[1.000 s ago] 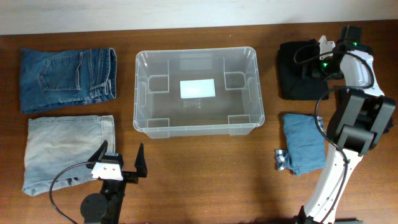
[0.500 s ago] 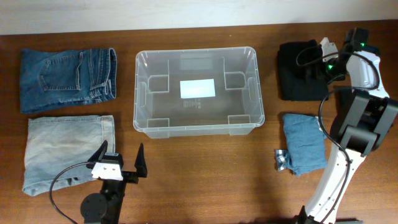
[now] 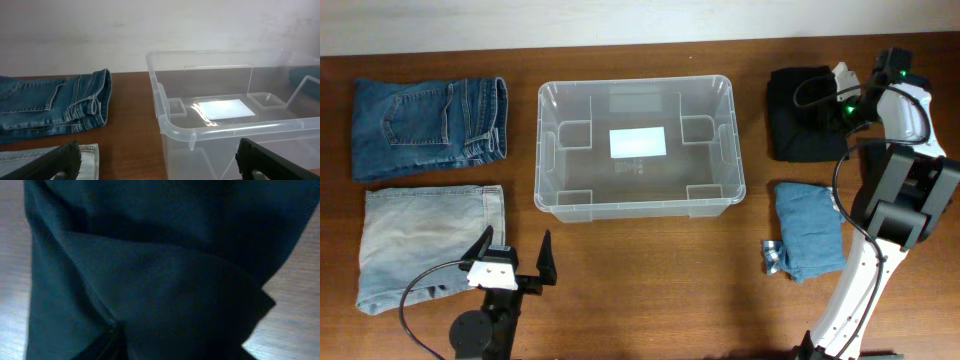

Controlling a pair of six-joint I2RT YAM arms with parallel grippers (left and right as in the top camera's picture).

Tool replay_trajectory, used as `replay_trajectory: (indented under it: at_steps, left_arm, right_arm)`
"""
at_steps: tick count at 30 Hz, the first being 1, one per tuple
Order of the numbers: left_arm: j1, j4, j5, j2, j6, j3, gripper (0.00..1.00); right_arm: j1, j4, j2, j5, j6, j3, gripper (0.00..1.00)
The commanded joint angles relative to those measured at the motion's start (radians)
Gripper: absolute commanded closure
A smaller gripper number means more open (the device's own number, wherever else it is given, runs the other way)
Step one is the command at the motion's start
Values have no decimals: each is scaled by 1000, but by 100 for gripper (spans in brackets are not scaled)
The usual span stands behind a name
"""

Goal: Pack container
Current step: 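Lower the right gripper and grasp the upper black garment, then lift the black garment and carry it over the clear bin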

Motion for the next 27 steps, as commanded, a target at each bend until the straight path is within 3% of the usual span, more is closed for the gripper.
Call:
replay_trajectory:
  at_steps: [1, 5, 8, 12, 27]
  left_arm:
    - [6, -2, -4, -8, 15, -6, 1]
    - [6, -2, -4, -8, 15, -6, 1]
    - [6, -2, -3, -8, 15, -6, 1]
    - [6, -2, -4, -8, 15, -6, 1]
    - [6, -2, -4, -8, 15, -6, 1]
  right_arm:
    - [8, -21, 97, 20, 11, -48, 63]
    - [8, -21, 97, -6, 21, -45, 82]
    - [6, -10, 97, -10, 113, -26, 96]
    - [5, -47, 95, -39, 225, 55, 96]
    - [6, -496, 95, -515, 230, 629, 96]
